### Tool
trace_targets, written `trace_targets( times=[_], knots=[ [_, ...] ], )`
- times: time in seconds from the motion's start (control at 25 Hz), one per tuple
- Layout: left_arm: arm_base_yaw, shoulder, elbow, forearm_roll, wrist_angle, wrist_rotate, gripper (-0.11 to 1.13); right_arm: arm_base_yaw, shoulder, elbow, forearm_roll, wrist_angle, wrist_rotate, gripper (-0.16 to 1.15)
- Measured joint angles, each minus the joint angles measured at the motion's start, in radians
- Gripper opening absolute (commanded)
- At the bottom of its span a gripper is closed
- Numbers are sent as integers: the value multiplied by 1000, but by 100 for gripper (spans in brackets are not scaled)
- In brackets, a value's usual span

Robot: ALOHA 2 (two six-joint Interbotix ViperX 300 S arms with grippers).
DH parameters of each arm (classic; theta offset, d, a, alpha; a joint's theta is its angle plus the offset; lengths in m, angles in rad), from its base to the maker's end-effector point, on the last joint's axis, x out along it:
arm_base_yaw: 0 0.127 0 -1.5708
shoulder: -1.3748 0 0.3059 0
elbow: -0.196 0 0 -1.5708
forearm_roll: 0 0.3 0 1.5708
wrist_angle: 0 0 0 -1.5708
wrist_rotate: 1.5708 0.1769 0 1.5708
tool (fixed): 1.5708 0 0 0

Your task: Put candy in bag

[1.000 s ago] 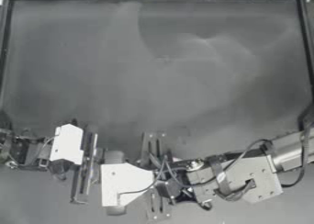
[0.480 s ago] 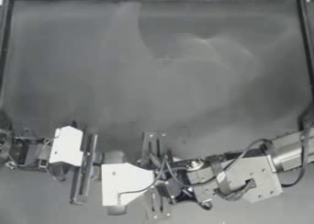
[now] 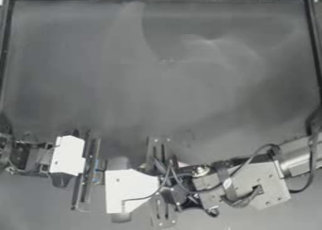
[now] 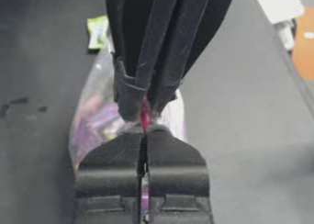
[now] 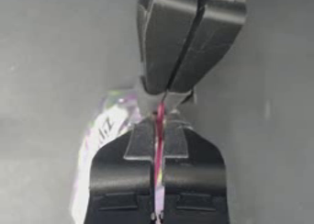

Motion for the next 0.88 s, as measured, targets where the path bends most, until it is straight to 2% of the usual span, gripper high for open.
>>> trace_targets(
  times=[0.36,0.88],
  knots=[
    [-3,-23,0,0,2,3,11,0,-20,26,3,-6,5,4],
    [-3,-32,9,-3,2,3,11,-2,-80,130,0,-28,89,4]
  ],
)
